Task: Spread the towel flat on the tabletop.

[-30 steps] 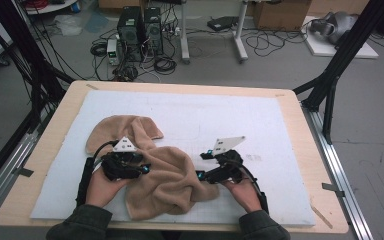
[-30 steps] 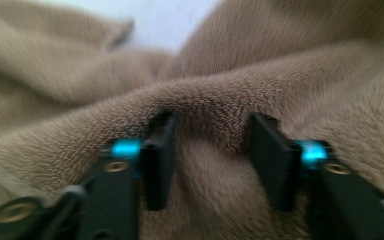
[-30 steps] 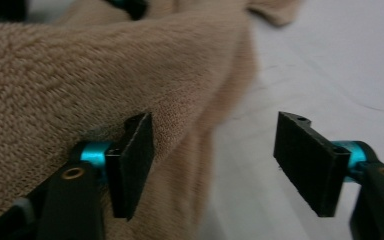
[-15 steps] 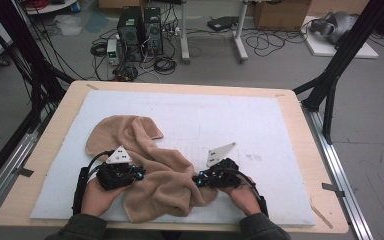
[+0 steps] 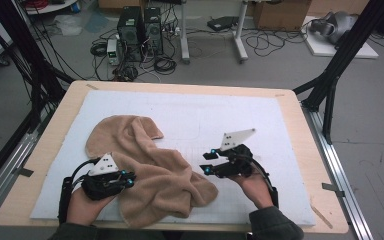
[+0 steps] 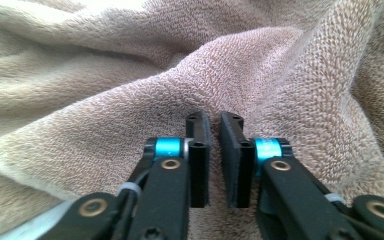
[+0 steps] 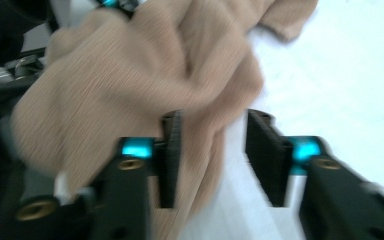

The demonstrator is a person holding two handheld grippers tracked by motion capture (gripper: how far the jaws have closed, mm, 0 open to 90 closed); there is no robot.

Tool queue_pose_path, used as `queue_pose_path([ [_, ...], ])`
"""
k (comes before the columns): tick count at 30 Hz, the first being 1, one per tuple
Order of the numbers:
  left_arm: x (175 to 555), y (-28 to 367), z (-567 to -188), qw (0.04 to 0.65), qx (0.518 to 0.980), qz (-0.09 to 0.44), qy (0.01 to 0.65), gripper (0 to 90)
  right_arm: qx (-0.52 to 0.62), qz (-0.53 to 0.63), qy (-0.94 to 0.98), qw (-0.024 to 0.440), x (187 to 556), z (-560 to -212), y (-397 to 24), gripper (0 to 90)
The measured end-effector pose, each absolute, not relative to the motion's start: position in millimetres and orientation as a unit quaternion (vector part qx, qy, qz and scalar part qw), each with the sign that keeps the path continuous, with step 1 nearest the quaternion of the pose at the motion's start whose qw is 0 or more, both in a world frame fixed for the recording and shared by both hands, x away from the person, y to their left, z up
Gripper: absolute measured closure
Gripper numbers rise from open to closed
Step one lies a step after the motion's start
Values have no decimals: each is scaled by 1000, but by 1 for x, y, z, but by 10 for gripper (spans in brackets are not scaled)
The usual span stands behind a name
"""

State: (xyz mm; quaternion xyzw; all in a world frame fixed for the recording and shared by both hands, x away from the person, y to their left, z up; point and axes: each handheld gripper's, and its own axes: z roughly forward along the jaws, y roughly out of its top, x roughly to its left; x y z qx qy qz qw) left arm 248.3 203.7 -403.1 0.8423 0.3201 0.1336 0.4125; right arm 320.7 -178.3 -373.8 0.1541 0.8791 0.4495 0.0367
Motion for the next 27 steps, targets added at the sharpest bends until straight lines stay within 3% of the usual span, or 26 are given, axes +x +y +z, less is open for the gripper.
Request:
queue_pose_path([
  [1, 248, 206, -401, 414, 840, 139, 322, 692, 152, 448, 880, 46, 325, -373, -171, 460],
  [2, 248, 209, -398, 415, 837, 146, 326, 692, 152, 448, 880, 46, 325, -373, -171, 460],
  [5, 255, 219, -392, 425, 824, 152, 342, 488, 140, 438, 887, 37, 345, -374, -140, 423],
  [11, 288, 232, -397, 426, 809, 145, 379, 416, 131, 414, 901, 14, 369, -386, -107, 409],
  [12, 294, 232, -401, 419, 810, 137, 387, 389, 127, 406, 905, 2, 375, -395, -98, 478],
  [13, 298, 231, -405, 412, 814, 128, 389, 389, 127, 406, 905, 2, 375, -395, -98, 478],
  [14, 302, 229, -409, 405, 817, 124, 391, 405, 122, 390, 913, -11, 377, -403, -93, 592],
  [15, 305, 226, -413, 397, 821, 119, 394, 405, 122, 390, 913, -11, 377, -403, -93, 592],
  [16, 309, 222, -421, 383, 831, 106, 389, 528, 112, 371, 922, -19, 377, -408, -91, 753],
  [17, 309, 222, -421, 383, 831, 106, 389, 607, 109, 366, 924, -20, 376, -409, -92, 793],
  [19, 311, 216, -426, 366, 842, 106, 381, 748, 112, 372, 921, -26, 375, -408, -98, 814],
  [20, 311, 213, -426, 368, 844, 105, 377, 748, 112, 372, 921, -26, 375, -408, -98, 814],
  [22, 310, 209, -423, 377, 842, 108, 370, 874, 130, 385, 913, -15, 373, -402, -118, 824],
  [27, 308, 196, -410, 416, 831, 105, 356, 896, 156, 397, 904, 20, 360, -382, -162, 824],
])
